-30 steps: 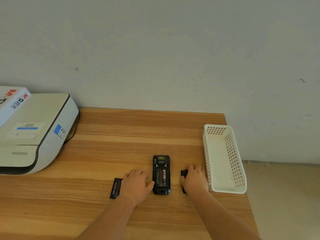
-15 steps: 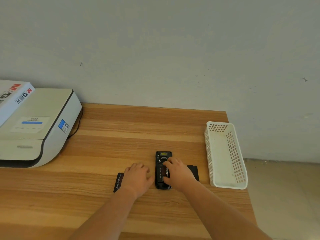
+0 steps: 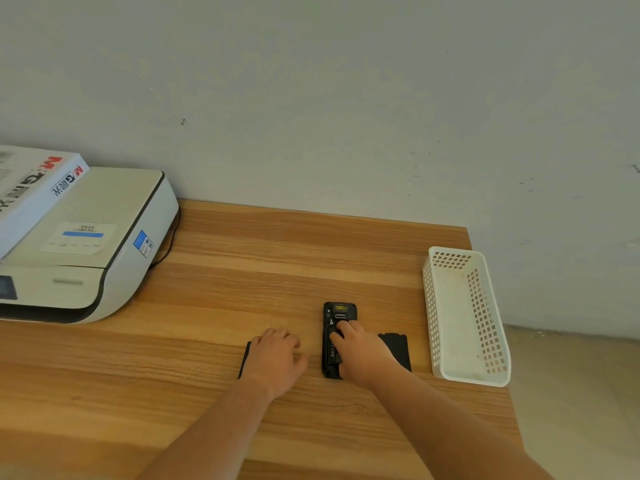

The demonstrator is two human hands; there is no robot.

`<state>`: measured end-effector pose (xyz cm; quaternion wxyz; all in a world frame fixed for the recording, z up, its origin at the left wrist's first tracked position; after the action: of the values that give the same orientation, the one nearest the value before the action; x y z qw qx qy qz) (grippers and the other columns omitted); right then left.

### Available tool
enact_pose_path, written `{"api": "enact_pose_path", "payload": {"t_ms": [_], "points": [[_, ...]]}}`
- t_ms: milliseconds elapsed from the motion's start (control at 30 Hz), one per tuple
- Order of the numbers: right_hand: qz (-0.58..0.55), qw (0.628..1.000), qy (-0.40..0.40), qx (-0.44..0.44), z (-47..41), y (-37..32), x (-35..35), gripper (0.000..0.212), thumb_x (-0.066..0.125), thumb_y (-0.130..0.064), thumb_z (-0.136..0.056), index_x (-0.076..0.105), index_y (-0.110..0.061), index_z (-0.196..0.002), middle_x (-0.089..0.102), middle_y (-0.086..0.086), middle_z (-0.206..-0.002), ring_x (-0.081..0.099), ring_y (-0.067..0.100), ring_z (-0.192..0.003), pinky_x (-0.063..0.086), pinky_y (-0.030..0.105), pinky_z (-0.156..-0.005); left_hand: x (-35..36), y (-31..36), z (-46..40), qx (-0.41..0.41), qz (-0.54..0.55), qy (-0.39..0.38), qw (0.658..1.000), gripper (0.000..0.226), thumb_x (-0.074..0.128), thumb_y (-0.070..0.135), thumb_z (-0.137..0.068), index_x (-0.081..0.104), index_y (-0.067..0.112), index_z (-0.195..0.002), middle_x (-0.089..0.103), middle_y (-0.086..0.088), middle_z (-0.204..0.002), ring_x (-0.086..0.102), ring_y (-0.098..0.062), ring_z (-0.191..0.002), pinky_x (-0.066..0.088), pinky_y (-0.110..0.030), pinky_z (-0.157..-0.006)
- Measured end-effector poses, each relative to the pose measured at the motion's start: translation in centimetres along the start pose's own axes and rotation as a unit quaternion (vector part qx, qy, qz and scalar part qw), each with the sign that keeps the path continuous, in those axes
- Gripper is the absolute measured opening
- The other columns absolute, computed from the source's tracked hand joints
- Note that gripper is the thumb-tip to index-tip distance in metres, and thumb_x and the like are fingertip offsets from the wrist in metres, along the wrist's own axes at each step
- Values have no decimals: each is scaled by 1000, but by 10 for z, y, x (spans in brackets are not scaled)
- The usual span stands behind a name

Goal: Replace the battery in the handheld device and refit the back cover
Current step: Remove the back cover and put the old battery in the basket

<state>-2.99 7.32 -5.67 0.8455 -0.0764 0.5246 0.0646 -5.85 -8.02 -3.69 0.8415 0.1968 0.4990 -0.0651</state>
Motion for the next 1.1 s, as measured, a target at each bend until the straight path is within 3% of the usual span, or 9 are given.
{"api": "enact_pose_path", "payload": {"t_ms": [367, 567, 733, 800, 900, 1100], "points": [[38, 999, -1, -34, 1, -1, -3, 46, 57, -31, -87, 48, -9, -127, 48, 12, -128, 46, 29, -114, 52, 41, -80, 1, 7, 1, 7, -4, 6, 1000, 42, 42, 52, -97, 58, 27, -126, 54, 9, -128, 42, -14, -125, 32, -36, -106], [12, 999, -6, -41, -1, 6, -11, 52, 54, -39, -86, 49, -13, -131, 50, 9, -131, 46, 29, -118, 46, 43, -94, 3, 6, 3, 4, -4, 6, 1000, 45, 39, 54, -97, 58, 26, -127, 54, 9, -129, 42, -13, -125, 32, -36, -107], [-40, 999, -1, -23, 9, 8, -9, 61, 53, -36, -88, 39, -15, -143, 38, 7, -147, 35, 27, -134, 41, 44, -103, 5, 3, 4, 3, -10, 3, 1000, 45, 39, 55, -97, 58, 26, -127, 55, 10, -127, 43, -13, -123, 34, -37, -107], [-96, 995, 27, 12, 12, 7, -9, 61, 52, -38, -89, 38, -17, -144, 39, 4, -147, 36, 25, -133, 42, 42, -102, 4, 3, 3, 4, -10, 8, 1000, 43, 40, 54, -97, 58, 27, -126, 55, 10, -126, 43, -13, -122, 34, -36, -106], [-199, 968, 78, 134, 14, 8, -10, 55, 50, -44, -92, 41, -19, -140, 42, 3, -139, 40, 23, -125, 46, 37, -97, 2, 2, 1, 5, -5, 12, 1000, 43, 40, 54, -97, 58, 27, -125, 55, 10, -125, 43, -13, -121, 34, -37, -105], [-279, 913, 33, 295, 10, -6, 0, 58, 55, -47, -92, 35, -20, -139, 34, 10, -133, 40, 28, -121, 45, 34, -92, 0, 0, -2, 5, -9, 17, 1000, 43, 39, 54, -98, 59, 26, -123, 55, 9, -124, 44, -14, -121, 34, -35, -103]]}}
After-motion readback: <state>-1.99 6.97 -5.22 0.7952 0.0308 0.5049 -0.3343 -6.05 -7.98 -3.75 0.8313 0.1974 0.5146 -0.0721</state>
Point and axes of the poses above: each hand's wrist, its own z-axis away from the middle knuckle, its own x-axis out of the palm, y = z × x, the point moved 6 cm from there along -z, towards the middle knuckle
